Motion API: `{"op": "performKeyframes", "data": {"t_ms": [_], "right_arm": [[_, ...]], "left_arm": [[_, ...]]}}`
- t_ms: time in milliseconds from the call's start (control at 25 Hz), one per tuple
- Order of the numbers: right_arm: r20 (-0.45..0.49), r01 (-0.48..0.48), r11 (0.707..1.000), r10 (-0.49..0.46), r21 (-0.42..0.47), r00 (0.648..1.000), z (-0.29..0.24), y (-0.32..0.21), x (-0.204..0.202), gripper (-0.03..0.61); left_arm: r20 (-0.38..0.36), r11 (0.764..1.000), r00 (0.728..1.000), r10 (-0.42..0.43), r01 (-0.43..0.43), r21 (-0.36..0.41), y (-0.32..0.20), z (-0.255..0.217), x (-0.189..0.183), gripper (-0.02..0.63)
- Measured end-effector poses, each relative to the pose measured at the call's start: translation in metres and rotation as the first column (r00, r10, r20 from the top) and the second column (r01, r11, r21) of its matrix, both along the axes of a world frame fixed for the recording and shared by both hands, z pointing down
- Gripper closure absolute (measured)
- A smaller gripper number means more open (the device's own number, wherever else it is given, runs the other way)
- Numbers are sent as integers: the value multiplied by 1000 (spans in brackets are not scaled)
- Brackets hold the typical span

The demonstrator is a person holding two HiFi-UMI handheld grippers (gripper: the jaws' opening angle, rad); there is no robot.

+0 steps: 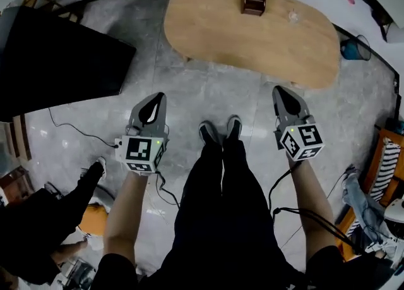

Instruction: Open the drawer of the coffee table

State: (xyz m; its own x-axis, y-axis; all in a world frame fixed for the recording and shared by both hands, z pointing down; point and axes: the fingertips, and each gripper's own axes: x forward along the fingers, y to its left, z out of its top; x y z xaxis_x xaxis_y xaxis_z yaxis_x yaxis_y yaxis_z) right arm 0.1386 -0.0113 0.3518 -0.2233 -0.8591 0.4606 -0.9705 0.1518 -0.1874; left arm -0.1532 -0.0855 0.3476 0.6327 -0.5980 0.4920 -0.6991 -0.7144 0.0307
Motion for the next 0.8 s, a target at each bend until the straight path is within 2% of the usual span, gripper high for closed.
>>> {"op": "performKeyframes", "data": {"t_ms": [120,280,440,520,640,720,800], "right_arm": [[18,-3,1000,3,-24,1000,47,-9,6,577],[24,1,1000,-1,-14,1000,90,-20,16,577],[47,-3,999,1,44,999,113,-37,23,577],[70,-29,995,22,91,997,118,-50,30,576],[121,-37,991,22,129,992,133,-65,29,576],[158,-5,993,-14,119,987,154,-68,17,575],[193,38,994,-56,98,980,179,-67,0,575]], "left_arm": [[19,1000,1000,-3,3,-4,-10,30,5,611],[23,1000,1000,-18,19,-14,-23,76,14,611],[30,997,997,-65,65,-30,-43,131,17,611],[3,992,993,-115,115,-57,-58,161,17,611],[-16,975,985,-174,170,-143,-69,208,17,611],[7,970,988,-152,150,-191,-69,237,21,602],[40,972,994,-101,107,-207,-67,262,26,571]]}}
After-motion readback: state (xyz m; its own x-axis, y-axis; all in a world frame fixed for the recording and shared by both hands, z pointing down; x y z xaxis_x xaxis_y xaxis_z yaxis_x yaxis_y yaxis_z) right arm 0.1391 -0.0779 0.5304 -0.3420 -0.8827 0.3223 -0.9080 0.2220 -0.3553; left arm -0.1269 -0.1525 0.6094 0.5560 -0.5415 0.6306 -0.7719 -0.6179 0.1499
